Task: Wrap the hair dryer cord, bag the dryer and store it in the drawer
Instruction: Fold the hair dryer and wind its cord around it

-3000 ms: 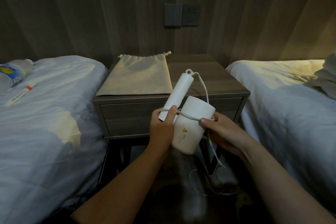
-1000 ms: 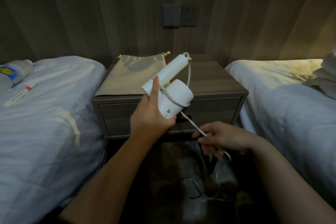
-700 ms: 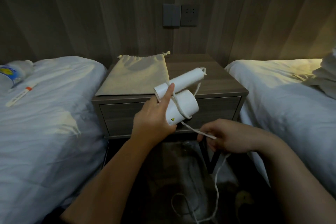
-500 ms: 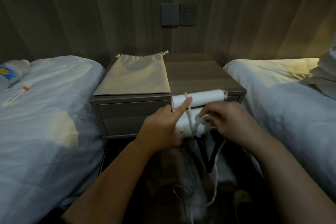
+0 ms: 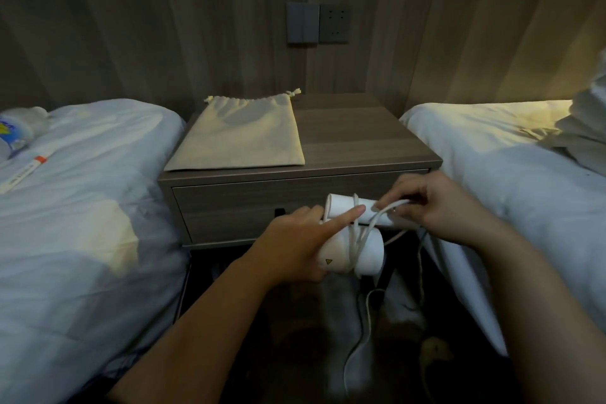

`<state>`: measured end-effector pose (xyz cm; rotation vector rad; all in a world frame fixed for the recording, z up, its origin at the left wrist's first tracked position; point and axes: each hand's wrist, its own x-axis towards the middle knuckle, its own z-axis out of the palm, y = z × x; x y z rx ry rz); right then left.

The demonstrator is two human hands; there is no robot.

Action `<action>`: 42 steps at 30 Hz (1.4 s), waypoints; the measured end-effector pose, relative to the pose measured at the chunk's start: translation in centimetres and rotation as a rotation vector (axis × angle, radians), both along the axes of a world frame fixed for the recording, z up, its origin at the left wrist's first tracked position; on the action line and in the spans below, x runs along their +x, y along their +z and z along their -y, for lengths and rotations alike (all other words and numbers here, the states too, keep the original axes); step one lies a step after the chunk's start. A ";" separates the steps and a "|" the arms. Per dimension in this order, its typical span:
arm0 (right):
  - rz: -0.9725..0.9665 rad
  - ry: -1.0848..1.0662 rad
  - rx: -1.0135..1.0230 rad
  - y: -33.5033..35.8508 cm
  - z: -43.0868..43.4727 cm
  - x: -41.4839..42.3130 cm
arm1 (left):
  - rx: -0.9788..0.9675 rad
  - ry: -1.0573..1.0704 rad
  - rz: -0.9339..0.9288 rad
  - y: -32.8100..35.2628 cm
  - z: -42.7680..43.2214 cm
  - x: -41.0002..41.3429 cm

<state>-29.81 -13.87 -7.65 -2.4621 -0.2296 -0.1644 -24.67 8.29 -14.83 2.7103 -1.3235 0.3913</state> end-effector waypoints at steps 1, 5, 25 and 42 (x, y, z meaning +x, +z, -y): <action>-0.002 0.007 -0.006 -0.1 0.2 0.1 | 0.007 -0.006 -0.006 0.0 0.1 0.0; 0.101 -0.259 -0.007 -0.8 0.5 0.7 | 0.033 -0.060 -0.019 -0.2 0.6 -0.2; 0.079 -0.481 -0.191 -1.8 0.3 1.4 | 0.102 -0.070 -0.096 -0.4 1.1 -0.9; -0.380 -0.032 1.284 -6.9 3.5 4.4 | -0.577 -0.036 -0.771 1.0 1.3 -1.8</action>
